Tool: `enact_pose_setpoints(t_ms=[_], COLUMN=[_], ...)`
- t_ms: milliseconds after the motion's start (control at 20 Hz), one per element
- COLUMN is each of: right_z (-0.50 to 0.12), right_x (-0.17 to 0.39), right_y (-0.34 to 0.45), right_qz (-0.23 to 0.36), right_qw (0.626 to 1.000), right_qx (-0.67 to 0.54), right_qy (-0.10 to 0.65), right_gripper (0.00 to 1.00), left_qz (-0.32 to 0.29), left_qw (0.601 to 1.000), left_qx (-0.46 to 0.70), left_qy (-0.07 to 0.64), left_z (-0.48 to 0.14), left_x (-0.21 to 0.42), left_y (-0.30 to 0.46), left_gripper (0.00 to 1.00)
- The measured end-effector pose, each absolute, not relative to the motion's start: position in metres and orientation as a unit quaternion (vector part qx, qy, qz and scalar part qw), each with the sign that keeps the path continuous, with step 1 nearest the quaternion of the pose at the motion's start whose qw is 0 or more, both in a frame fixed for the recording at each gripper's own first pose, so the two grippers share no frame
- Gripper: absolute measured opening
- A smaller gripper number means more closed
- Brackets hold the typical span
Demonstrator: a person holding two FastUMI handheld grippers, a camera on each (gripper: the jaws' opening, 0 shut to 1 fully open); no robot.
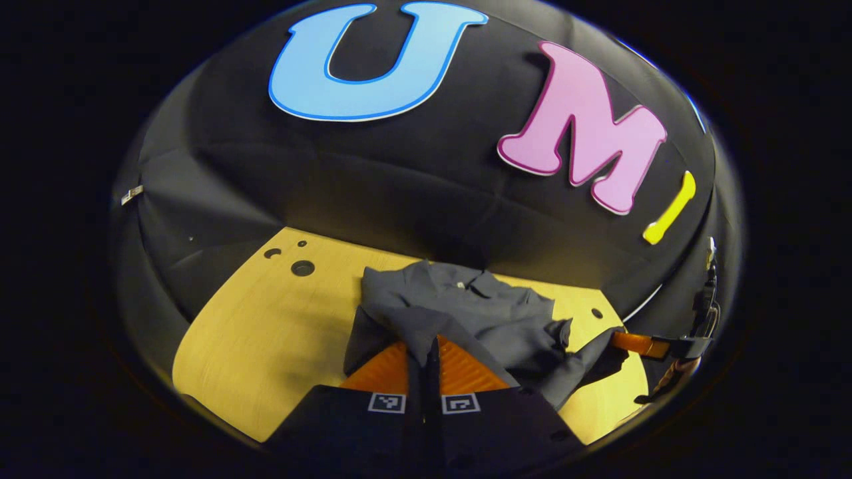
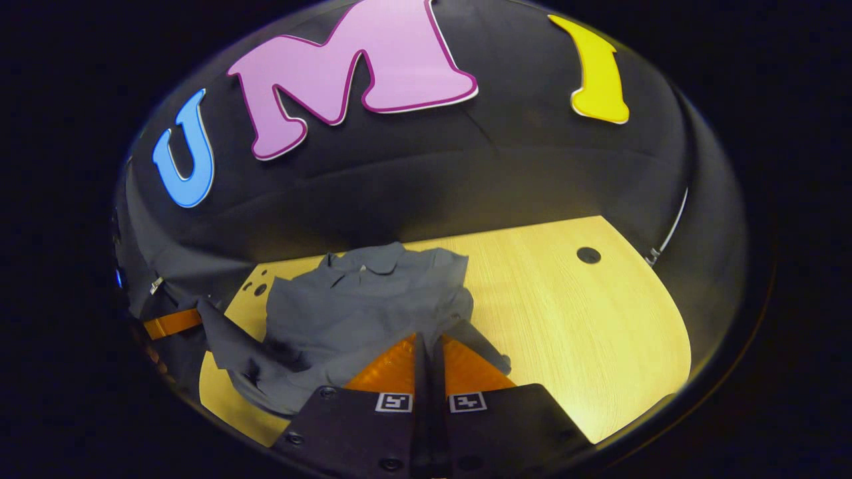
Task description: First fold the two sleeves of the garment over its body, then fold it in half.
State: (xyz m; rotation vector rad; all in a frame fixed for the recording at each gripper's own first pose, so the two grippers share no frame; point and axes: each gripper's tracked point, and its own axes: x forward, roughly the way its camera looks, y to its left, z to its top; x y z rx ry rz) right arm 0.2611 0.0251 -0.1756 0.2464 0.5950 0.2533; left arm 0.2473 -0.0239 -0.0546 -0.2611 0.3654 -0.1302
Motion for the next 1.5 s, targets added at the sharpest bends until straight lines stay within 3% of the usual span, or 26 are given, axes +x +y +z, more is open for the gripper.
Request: enact_pose_setpoints(t_ms=[400,750,1000,1100,1150,1200,1250,1300,1350,1400,1450,1500], right_z=[-0.16,-0.192,-0.23,-0.231,-0.229,-0.225,-0.219,-0.213,-0.208,-0.201,-0.194,-0.185], right_x=[0.367,0.443,0.46,0.46,0.458,0.454,0.45,0.445,0.44,0.432,0.423,0.414], right_y=[0.04,0.045,0.043,0.038,0.036,0.033,0.033,0.029,0.028,0.026,0.023,0.022], right_qz=[0.104,0.054,0.034,0.028,0.028,0.026,0.027,0.027,0.032,0.034,0.034,0.035], right_qw=[0.958,0.964,0.96,0.961,0.962,0.963,0.964,0.966,0.968,0.969,0.971,0.972], right_qx=[0.143,0.174,0.178,0.173,0.169,0.165,0.16,0.152,0.145,0.137,0.131,0.128], right_qy=[0.227,0.195,0.215,0.216,0.213,0.212,0.21,0.207,0.203,0.2,0.198,0.195], right_gripper=[0.05,0.05,0.05,0.11,0.21,0.12,0.39,0.53,0.67,0.91,0.91,0.96], left_qz=[-0.051,-0.037,-0.051,-0.051,-0.044,-0.044,-0.044,-0.046,-0.05,-0.055,-0.058,-0.058], left_qw=[0.982,0.981,0.986,0.985,0.986,0.986,0.986,0.986,0.987,0.988,0.99,0.991], left_qx=[-0.137,-0.164,-0.122,-0.113,-0.109,-0.11,-0.111,-0.109,-0.105,-0.1,-0.095,-0.087], left_qy=[0.116,0.095,0.106,0.118,0.121,0.12,0.119,0.115,0.108,0.1,0.091,0.081], left_z=[-0.03,-0.074,-0.098,-0.102,-0.104,-0.1,-0.095,-0.087,-0.077,-0.063,-0.051,-0.036], left_x=[0.37,0.467,0.489,0.487,0.487,0.484,0.478,0.47,0.463,0.453,0.443,0.431], left_y=[-0.009,0.001,-0.012,-0.015,-0.011,-0.011,-0.013,-0.014,-0.016,-0.018,-0.019,-0.018], left_gripper=[0.05,0.05,0.08,0.14,0.17,0.22,0.26,0.49,0.46,0.55,0.55,0.72])
